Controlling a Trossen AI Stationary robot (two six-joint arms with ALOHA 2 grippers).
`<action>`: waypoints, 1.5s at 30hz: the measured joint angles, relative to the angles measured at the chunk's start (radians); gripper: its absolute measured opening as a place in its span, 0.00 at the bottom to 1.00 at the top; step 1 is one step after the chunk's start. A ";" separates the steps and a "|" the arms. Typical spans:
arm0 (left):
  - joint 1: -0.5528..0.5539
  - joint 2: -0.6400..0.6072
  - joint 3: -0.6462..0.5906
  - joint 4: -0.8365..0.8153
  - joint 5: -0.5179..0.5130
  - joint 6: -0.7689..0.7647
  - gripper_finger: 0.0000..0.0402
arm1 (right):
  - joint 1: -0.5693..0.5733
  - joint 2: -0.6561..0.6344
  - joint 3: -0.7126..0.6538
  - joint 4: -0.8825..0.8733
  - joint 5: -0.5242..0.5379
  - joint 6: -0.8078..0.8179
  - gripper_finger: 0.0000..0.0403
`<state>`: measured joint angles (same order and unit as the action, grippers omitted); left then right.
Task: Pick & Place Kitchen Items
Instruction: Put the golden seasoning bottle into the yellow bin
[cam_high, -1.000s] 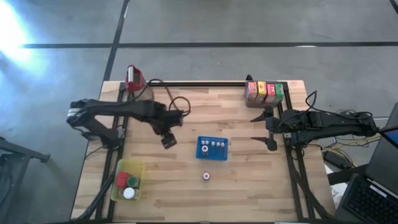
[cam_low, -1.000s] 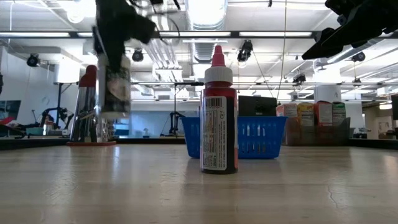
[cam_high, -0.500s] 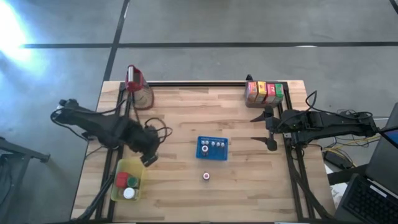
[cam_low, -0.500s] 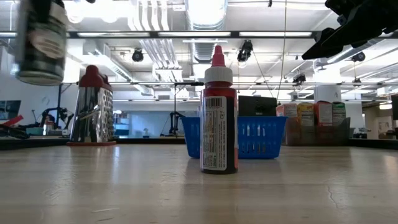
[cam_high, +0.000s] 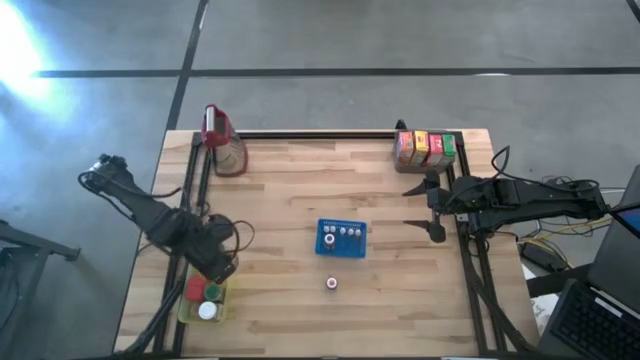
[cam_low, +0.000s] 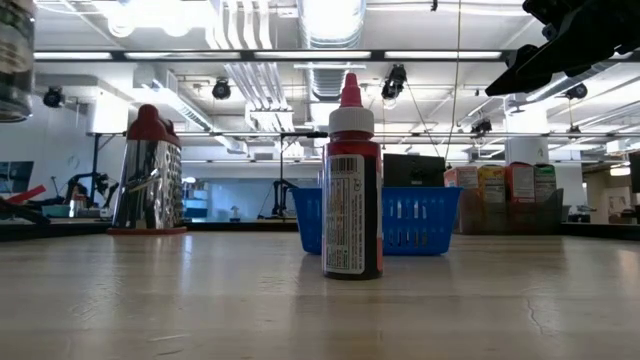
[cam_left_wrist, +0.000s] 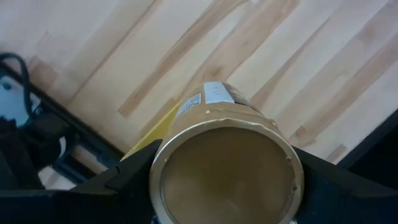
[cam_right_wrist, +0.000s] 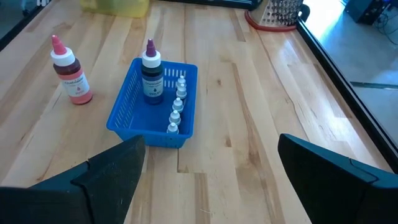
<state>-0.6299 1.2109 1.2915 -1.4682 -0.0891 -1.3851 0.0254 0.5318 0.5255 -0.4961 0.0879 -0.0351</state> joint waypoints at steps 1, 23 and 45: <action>-0.011 -0.002 -0.006 -0.004 0.000 -0.016 0.71 | 0.000 0.000 0.000 0.000 0.000 -0.002 0.90; -0.159 -0.112 -0.214 0.068 0.026 -0.266 0.72 | 0.000 0.000 0.000 0.000 0.000 -0.001 0.90; -0.159 -0.122 -0.413 0.216 0.072 -0.262 0.72 | 0.000 0.000 0.000 0.000 0.000 0.000 0.90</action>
<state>-0.7891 1.0893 0.8788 -1.2519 -0.0166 -1.6474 0.0254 0.5320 0.5255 -0.4963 0.0879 -0.0353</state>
